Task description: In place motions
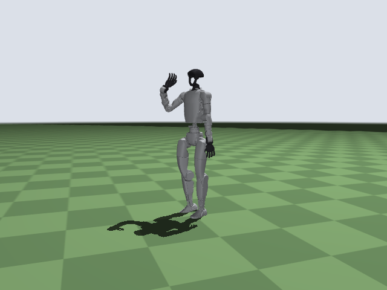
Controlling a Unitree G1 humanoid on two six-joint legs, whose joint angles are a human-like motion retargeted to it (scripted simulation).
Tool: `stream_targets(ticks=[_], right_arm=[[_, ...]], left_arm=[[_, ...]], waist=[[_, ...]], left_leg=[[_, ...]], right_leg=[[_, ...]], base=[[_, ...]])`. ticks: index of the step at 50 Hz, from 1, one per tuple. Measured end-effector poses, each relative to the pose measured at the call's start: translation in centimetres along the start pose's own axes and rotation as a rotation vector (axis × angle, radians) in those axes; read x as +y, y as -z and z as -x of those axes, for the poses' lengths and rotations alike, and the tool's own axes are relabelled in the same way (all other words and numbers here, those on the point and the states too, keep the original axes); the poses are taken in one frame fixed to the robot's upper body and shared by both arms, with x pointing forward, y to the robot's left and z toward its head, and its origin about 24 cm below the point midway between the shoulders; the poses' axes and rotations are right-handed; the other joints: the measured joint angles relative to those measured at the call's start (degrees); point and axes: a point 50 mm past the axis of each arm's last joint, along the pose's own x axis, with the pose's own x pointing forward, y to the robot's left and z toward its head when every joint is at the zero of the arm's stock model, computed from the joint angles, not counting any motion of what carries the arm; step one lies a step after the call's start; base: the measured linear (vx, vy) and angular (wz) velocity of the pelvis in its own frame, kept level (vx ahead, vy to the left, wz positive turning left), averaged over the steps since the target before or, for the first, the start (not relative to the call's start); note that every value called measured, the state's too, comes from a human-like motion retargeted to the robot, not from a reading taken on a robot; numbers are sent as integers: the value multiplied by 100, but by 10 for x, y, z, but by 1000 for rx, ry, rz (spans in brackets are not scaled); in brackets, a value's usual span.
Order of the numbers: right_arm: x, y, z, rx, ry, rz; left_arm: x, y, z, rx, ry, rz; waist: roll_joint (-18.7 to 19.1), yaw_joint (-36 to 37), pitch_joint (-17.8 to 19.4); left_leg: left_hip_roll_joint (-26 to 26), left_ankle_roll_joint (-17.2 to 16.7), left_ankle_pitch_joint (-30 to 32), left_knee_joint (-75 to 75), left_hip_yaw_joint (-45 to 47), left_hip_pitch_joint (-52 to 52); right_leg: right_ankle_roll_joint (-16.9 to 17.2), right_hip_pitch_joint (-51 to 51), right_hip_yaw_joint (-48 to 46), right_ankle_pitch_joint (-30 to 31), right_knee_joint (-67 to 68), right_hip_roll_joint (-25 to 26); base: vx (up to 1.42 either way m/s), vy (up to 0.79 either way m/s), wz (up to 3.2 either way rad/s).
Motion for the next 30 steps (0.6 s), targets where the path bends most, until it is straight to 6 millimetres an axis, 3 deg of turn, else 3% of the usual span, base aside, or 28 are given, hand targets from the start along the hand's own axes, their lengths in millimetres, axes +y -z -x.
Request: stream_targets(ticks=[2, 5, 9, 13, 15, 17, 20, 22, 25, 27, 30], right_arm=[[-9, -2, 14, 15, -15, 12], [-16, -3, 45, 161, -207, 6], [-35, -10, 98, 354, -489, 16], [-62, -21, 163, 568, -818, 149], [-75, -28, 201, 773, -1084, 216], [-87, -36, 242, 1039, -1521, 199], [-121, -65, 292, 1569, -2183, -58], [-130, -88, 306, 1899, -2143, -260], [-108, -92, 302, 2125, -1521, -441], [-95, -80, 290, 2093, -1187, -402], [-76, -64, 266, 1930, -919, -338]], left_arm=[[0, 0, 0, -4, -1, -1], [1, 0, 0, 4, 1, -12], [3, 0, 1, 9, -3, -22], [2, -3, 1, 0, 0, -31], [0, -4, 0, -6, 6, -33], [0, -4, 0, -10, 9, -34], [0, -4, 0, -9, 9, -41], [1, -4, 0, -6, 8, -48], [4, -5, 1, -7, -1, -56], [4, -6, 1, -12, -8, -55], [4, -5, 1, -15, -11, -49]], waist=[[8, -9, 21], [-1, 34, 13], [-12, 104, 36], [14, 105, 80], [45, 84, 96], [67, 41, 110], [95, -2, 120], [109, 3, 133], [90, 38, 164], [86, 61, 156], [90, 100, 117]], left_leg=[[6, -4, 3, -2, 20, -1], [10, -15, 10, 4, 56, -28], [13, -14, 19, 19, 123, -46], [21, -10, 14, 20, 147, -14], [30, -9, 13, 18, 159, 2], [35, -9, 13, 20, 165, 10], [39, -9, 15, 20, 177, 15], [37, -9, 18, 20, 190, 20], [25, -11, 23, 28, 195, 22], [17, -14, 28, 30, 180, 15], [15, -16, 37, 27, 162, -6]], right_leg=[[11, -8, 16, 0, 1, -2], [21, -32, 45, -2, -4, -8], [19, -40, 104, 2, -4, -6], [13, -19, 133, 11, -1, 4], [11, -10, 145, 14, 1, 12], [9, -5, 149, 15, 2, 17], [9, -6, 154, 11, 3, 19], [13, -6, 160, 7, 2, 17], [15, 0, 153, -1, 2, 3], [13, 2, 138, -3, 1, -4], [13, -9, 117, -2, 1, -4]], base=[[0, 0, 0], [0, 0, 0], [0, 0, 0], [0, 0, 0], [0, 0, 0], [0, 0, 0], [0, 0, 0], [0, 0, 0], [0, 0, 0], [0, 0, 0], [0, 0, 0]])
